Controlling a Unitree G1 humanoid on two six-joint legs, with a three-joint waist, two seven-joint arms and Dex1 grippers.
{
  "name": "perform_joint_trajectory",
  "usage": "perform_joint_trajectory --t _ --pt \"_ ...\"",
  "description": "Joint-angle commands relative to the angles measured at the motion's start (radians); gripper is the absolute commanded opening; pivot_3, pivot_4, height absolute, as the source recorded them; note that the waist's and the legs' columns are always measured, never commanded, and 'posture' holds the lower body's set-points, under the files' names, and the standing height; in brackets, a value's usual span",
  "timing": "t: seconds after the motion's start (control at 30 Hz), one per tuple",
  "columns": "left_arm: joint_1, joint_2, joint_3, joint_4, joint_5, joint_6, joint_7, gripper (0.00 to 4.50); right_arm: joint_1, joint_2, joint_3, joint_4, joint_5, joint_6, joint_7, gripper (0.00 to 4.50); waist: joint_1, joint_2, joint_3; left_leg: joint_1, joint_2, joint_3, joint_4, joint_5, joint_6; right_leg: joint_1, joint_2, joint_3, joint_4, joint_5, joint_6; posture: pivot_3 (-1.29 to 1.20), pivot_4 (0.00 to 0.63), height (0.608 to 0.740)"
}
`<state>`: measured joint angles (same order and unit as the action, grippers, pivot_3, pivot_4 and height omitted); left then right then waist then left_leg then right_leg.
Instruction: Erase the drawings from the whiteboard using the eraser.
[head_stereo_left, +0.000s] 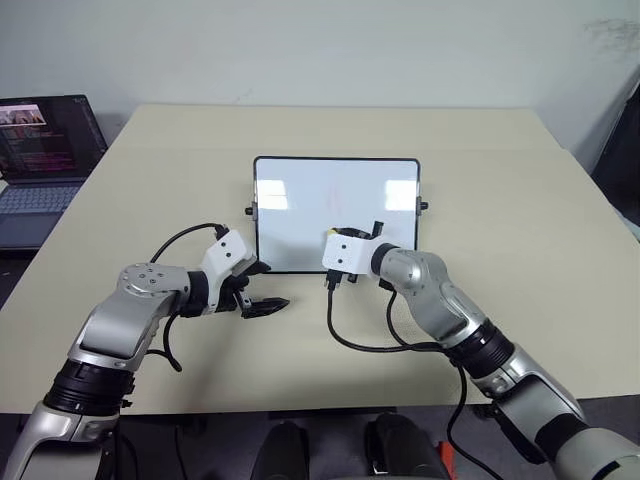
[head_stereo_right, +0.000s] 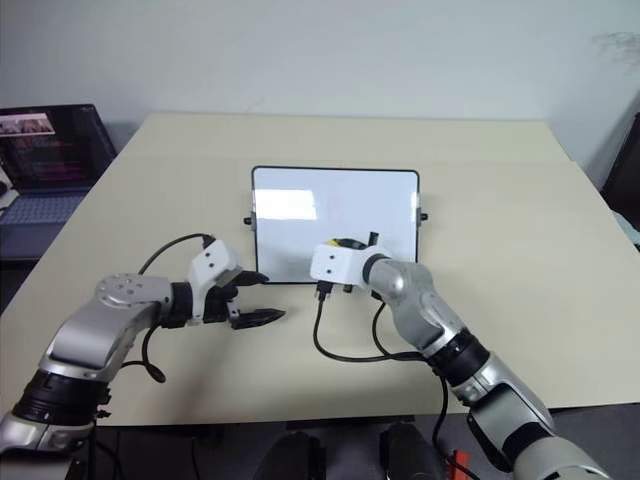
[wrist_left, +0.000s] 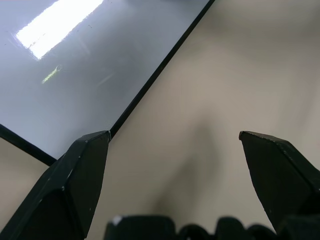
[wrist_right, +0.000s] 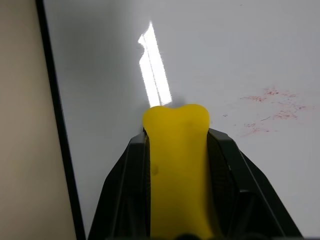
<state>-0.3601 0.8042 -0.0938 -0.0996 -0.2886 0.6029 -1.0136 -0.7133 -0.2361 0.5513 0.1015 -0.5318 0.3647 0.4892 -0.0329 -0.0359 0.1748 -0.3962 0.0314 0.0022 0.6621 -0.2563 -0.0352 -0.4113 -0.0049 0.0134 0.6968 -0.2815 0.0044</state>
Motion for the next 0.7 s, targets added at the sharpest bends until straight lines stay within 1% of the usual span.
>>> perform_joint_trajectory --t 0.03,0.13,0.2,0.37,0.5,0.6,0.63,0.7 --pt "-0.012 0.002 0.006 -0.027 0.001 -0.010 0.000 4.50 -0.037 -0.004 -0.037 0.007 -0.018 -0.012 -0.026 1.20 0.000 0.000 0.000 0.000 0.000 0.000 0.000 0.000 0.000 0.000 0.000 0.000 0.000 0.000 0.000 0.00 0.150 0.740" --pt "-0.012 0.001 0.006 -0.027 0.001 -0.009 0.002 4.50 -0.001 -0.029 0.007 -0.001 -0.013 0.016 0.069 1.20 0.001 0.000 0.000 0.000 0.000 0.000 0.000 0.000 0.000 0.000 0.000 0.000 -0.001 0.000 0.000 0.00 0.150 0.740" --pt "-0.011 0.001 0.006 -0.029 0.000 -0.008 0.003 4.50 0.020 -0.041 0.018 -0.009 -0.016 0.032 0.107 1.20 0.001 0.000 0.000 0.000 0.000 0.000 0.000 0.000 0.000 0.000 0.000 0.000 -0.002 0.000 0.000 0.00 0.150 0.740" --pt "-0.009 0.000 0.006 -0.029 0.000 -0.008 0.003 4.50 0.008 -0.056 -0.064 -0.010 -0.027 0.026 0.009 1.20 0.002 0.000 0.000 0.000 0.000 0.000 0.000 0.000 0.000 0.001 0.000 0.000 -0.001 0.000 0.000 0.00 0.150 0.740" --pt "-0.011 -0.002 0.003 -0.026 0.000 -0.010 0.001 4.50 0.017 -0.075 -0.053 -0.014 -0.019 0.039 0.053 1.19 0.003 0.000 0.000 0.001 0.000 0.000 0.000 0.000 0.000 0.002 0.000 0.000 0.000 0.000 0.000 0.00 0.150 0.740" --pt "-0.016 -0.004 0.000 -0.021 0.002 -0.013 -0.001 4.50 0.056 -0.082 -0.014 -0.037 -0.016 0.062 0.122 1.19 0.003 0.000 0.000 0.002 0.000 0.000 0.000 0.000 0.000 0.002 0.000 0.000 0.000 0.000 0.000 0.00 0.150 0.740" --pt "-0.017 -0.004 -0.001 -0.020 0.002 -0.013 -0.001 4.50 0.063 -0.082 -0.009 -0.042 -0.019 0.066 0.129 1.19 0.003 0.000 0.000 0.002 0.000 0.000 0.000 0.000 0.000 0.002 0.000 0.000 -0.001 0.000 0.000 0.00 0.150 0.740" --pt "-0.017 -0.005 -0.002 -0.019 0.002 -0.013 -0.002 4.50 0.054 -0.073 -0.023 -0.036 -0.029 0.062 0.094 1.19 0.002 0.000 0.000 0.002 0.000 0.000 0.000 0.000 0.000 0.003 0.000 0.000 0.000 0.000 0.000 0.00 0.150 0.740"
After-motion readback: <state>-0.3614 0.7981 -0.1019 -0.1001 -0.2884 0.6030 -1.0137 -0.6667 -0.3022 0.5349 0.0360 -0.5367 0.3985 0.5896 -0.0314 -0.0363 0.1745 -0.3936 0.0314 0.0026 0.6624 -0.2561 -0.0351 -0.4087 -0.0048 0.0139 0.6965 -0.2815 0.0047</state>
